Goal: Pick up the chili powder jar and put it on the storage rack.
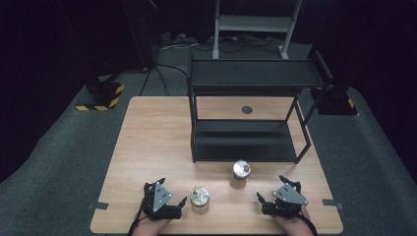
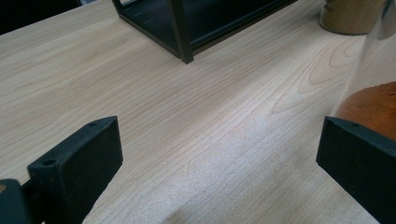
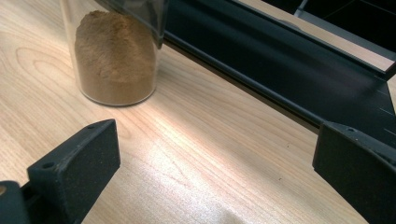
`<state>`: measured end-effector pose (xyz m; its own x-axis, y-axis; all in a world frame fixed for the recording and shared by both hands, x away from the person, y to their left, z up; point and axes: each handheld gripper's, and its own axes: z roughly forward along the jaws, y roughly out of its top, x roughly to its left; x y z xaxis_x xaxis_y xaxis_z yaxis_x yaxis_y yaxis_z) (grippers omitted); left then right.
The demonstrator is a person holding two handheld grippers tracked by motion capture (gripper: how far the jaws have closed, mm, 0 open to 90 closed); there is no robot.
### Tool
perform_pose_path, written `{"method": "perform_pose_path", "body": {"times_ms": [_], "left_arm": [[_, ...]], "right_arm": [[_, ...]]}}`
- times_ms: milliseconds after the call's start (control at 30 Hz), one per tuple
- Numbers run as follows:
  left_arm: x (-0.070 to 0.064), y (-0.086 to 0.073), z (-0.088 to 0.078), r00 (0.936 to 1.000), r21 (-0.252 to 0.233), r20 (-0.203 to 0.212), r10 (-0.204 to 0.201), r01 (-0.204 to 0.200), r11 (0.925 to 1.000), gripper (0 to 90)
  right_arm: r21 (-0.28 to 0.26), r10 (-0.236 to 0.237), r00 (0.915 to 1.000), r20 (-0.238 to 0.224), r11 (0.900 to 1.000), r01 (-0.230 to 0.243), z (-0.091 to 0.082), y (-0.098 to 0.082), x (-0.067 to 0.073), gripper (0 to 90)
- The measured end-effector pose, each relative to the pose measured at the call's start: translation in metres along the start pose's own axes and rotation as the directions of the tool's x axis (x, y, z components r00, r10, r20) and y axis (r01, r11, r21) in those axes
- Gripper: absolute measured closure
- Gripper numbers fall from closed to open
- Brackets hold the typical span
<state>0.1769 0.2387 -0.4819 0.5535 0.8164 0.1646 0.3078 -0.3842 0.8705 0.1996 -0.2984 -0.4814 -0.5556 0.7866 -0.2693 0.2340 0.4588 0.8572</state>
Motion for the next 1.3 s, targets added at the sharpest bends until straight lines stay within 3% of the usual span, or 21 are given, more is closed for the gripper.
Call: {"method": "perform_pose_path", "body": {"times_ms": [567,1033,1100,1233,1300], "left_arm": [[-0.006,0.003,0.001,0.9995,0.017,-0.021,0.023,-0.023,0.9996,0.6],[0.005,-0.004,-0.006,0.9996,-0.033,0.01,-0.025,0.025,0.9991,1.3],[0.009,-0.003,-0.012,0.9976,-0.06,0.03,-0.063,0.065,0.9961,1.3],[0.009,0.0,-0.02,0.998,-0.087,0.025,-0.058,0.06,0.9944,0.7],[0.01,0.001,-0.024,0.9966,-0.104,0.03,-0.077,0.08,0.9914,0.7]], "right_arm": [[0.006,0.018,0.9998,-0.002,1.0,-0.018,0.0,0.001,-0.002,0.0],[0.0,0.036,0.9993,-0.006,0.999,-0.036,-0.001,0.0,-0.004,0.0],[-0.001,0.038,0.9992,-0.007,0.999,-0.038,-0.001,-0.001,-0.004,0.0],[-0.001,0.039,0.9992,-0.007,0.999,-0.039,-0.001,-0.001,-0.004,0.0],[0.0,0.039,0.9992,-0.008,0.999,-0.039,-0.001,0.0,-0.005,0.0]]}}
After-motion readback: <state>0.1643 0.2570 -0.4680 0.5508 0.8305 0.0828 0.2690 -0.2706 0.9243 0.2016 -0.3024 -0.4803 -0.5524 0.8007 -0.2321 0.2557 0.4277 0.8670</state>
